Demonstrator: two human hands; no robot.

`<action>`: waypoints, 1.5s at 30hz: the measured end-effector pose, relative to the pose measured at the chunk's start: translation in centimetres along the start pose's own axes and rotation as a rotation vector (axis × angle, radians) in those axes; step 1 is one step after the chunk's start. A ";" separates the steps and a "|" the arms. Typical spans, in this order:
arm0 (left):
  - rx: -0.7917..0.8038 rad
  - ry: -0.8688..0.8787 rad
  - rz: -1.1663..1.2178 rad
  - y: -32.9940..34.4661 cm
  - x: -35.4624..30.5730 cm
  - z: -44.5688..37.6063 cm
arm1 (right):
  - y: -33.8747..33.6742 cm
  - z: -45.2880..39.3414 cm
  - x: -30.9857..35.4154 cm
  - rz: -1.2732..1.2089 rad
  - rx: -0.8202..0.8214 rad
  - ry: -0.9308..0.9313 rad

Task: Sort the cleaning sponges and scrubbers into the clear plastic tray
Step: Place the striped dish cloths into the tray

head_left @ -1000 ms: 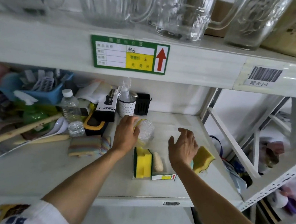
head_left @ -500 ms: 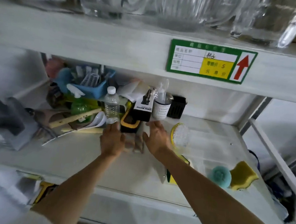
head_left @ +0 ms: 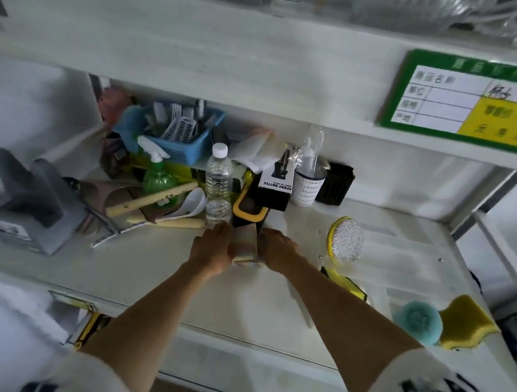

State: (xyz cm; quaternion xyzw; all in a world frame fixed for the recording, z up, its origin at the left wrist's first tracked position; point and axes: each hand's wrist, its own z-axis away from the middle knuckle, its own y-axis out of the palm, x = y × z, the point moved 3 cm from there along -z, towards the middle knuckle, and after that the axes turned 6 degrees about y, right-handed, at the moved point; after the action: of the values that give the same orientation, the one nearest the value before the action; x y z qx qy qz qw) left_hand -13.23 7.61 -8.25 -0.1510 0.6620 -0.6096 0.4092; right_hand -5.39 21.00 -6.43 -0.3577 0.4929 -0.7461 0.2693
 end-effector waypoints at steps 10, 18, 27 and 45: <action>0.064 0.043 -0.188 -1.0 0.7 0.4 | 0.6 -1.0 0.0 0.329 0.048 -0.011; -0.021 0.023 -0.129 -0.7 1.5 2.0 | 0.9 -0.4 0.2 0.246 0.019 -0.032; -0.137 -0.064 0.259 -0.8 1.9 4.8 | 0.4 1.1 -0.1 -0.007 0.048 -0.075; -0.658 0.008 0.741 -5.8 -4.9 5.6 | -8.5 7.2 -2.6 -0.721 -0.484 0.007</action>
State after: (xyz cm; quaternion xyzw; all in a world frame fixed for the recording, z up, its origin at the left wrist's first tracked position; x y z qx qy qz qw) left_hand -7.80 6.00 -0.66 -0.0245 0.8301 -0.1823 0.5264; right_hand 1.55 22.19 2.59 -0.5572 0.4981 -0.6566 -0.1019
